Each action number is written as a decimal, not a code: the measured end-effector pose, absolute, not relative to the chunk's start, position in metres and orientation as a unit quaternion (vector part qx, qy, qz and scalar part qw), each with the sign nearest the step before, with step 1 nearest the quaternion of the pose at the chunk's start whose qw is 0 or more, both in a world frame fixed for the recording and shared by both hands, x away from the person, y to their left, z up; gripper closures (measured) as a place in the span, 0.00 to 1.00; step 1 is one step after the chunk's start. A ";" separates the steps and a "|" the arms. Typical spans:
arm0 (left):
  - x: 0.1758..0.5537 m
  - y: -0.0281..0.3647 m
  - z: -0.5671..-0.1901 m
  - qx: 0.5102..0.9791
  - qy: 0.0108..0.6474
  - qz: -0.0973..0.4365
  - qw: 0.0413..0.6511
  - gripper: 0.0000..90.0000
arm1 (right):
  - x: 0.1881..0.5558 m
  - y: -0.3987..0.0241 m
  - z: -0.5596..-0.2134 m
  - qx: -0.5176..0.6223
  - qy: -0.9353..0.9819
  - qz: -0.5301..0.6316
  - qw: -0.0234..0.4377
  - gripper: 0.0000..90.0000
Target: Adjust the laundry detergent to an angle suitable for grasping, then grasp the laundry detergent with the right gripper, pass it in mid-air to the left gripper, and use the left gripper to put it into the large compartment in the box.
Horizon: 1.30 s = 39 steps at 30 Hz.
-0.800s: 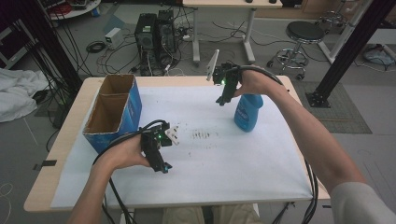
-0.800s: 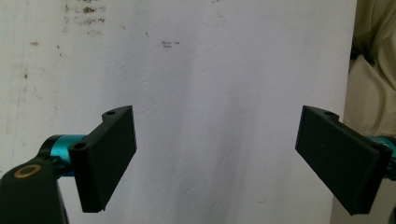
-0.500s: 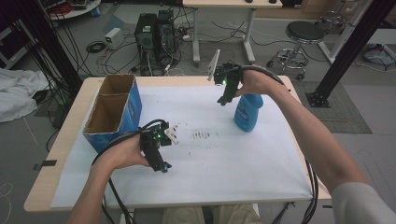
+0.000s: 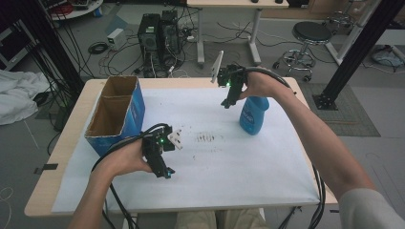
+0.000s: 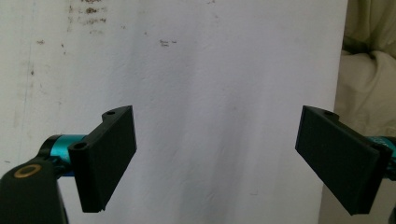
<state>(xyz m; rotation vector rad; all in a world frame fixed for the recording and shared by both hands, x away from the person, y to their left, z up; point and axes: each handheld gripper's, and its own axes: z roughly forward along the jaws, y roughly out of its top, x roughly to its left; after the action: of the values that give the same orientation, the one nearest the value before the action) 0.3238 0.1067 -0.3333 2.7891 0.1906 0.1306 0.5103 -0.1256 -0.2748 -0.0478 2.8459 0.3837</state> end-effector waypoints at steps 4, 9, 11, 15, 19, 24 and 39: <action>0.324 0.107 -0.335 0.981 0.071 0.043 0.172 0.14 | 0.507 -0.125 -0.273 -0.019 0.982 0.133 0.134 0.14; 0.326 0.104 -0.335 0.981 0.067 0.041 0.175 0.14 | 0.502 -0.127 -0.270 -0.023 0.982 0.127 0.137 0.14; 0.328 0.104 -0.335 0.982 0.064 0.042 0.171 0.14 | 0.500 -0.128 -0.268 -0.020 0.982 0.131 0.137 0.14; 0.328 0.104 -0.335 0.982 0.065 0.044 0.173 0.14 | 0.492 -0.128 -0.263 -0.024 0.981 0.126 0.144 0.14; 0.329 0.105 -0.336 0.982 0.064 0.042 0.172 0.14 | 0.478 -0.128 -0.259 -0.028 0.981 0.135 0.139 0.14; 0.331 0.104 -0.336 0.981 0.065 0.040 0.176 0.14 | 0.457 -0.133 -0.258 -0.026 0.982 0.126 0.140 0.14; 0.334 0.098 -0.335 0.983 0.055 0.036 0.173 0.14 | 0.413 -0.180 -0.264 0.018 0.986 0.104 0.129 0.14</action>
<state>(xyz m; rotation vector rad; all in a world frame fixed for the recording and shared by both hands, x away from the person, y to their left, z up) 0.3337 0.0985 -0.3352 2.7884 0.1567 0.1014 0.4126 -0.1797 -0.2644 0.0535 2.8672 0.3012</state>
